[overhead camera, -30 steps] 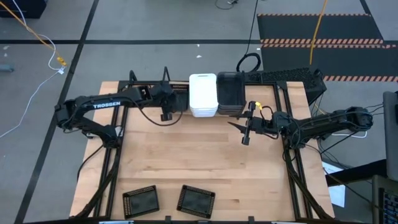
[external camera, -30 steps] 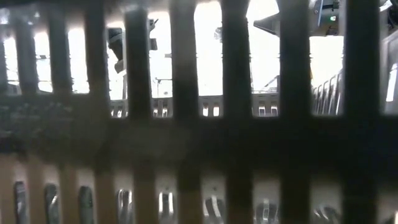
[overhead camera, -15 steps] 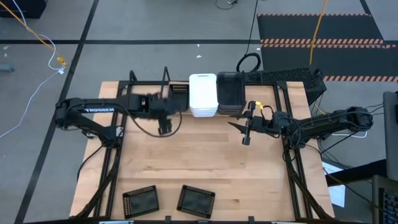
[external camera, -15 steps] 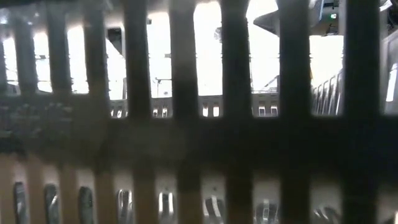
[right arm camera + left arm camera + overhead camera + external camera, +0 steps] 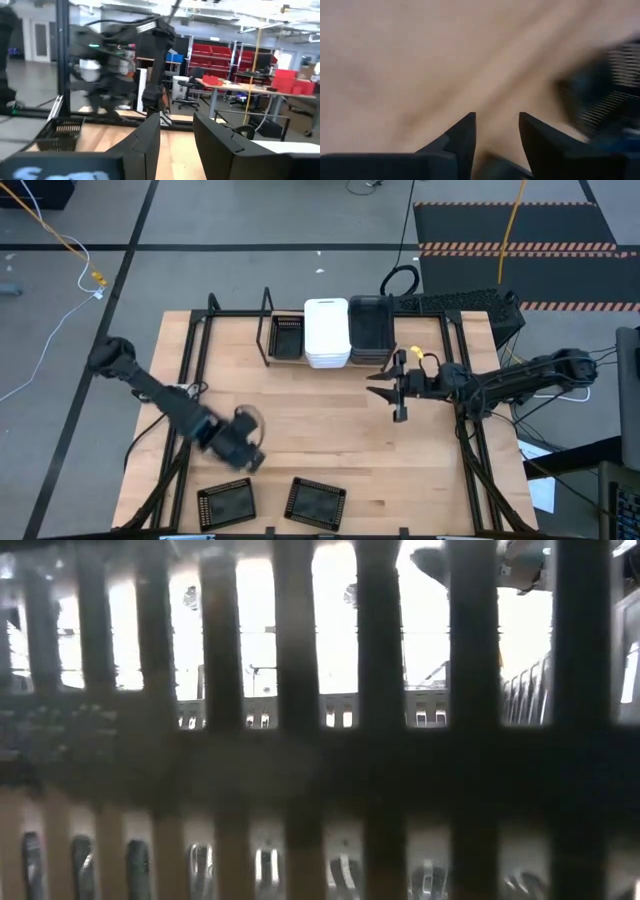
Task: Stack baskets on shelf by color
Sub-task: Stack the left black bin into the black bin on the shelf
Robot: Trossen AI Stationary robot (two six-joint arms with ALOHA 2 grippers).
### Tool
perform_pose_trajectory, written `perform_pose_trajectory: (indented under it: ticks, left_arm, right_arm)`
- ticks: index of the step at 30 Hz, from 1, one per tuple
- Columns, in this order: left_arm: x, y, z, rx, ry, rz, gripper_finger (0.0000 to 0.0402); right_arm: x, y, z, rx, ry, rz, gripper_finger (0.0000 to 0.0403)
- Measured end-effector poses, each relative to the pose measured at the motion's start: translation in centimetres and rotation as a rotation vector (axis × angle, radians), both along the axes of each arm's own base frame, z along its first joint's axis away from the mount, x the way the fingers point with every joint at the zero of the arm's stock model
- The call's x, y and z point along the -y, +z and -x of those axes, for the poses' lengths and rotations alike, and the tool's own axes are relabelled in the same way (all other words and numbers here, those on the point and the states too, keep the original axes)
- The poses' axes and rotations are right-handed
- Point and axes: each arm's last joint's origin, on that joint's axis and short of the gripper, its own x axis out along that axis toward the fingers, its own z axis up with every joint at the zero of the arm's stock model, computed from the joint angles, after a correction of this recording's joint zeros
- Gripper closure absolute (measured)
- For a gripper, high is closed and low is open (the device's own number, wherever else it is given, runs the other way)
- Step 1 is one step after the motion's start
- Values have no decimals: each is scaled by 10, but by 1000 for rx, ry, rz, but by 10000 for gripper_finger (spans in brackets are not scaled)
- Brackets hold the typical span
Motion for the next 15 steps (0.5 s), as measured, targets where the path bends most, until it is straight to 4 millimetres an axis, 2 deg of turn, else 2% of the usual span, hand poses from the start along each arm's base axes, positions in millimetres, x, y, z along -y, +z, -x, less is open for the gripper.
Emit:
perform_pose_trajectory:
  ticks: [3,7,10,15]
  left_arm:
    - [31,0,7,108,46,55,262]
    - [61,-19,11,105,126,102,284]
    - [79,-35,10,54,168,111,301]
    - [100,-47,0,19,175,104,310]
  right_arm:
    - [0,-1,-3,19,6,-58,293]
    - [-1,0,-7,72,33,-149,293]
    - [-5,-1,-10,95,70,-171,293]
    - [-13,-1,-12,122,142,-174,293]
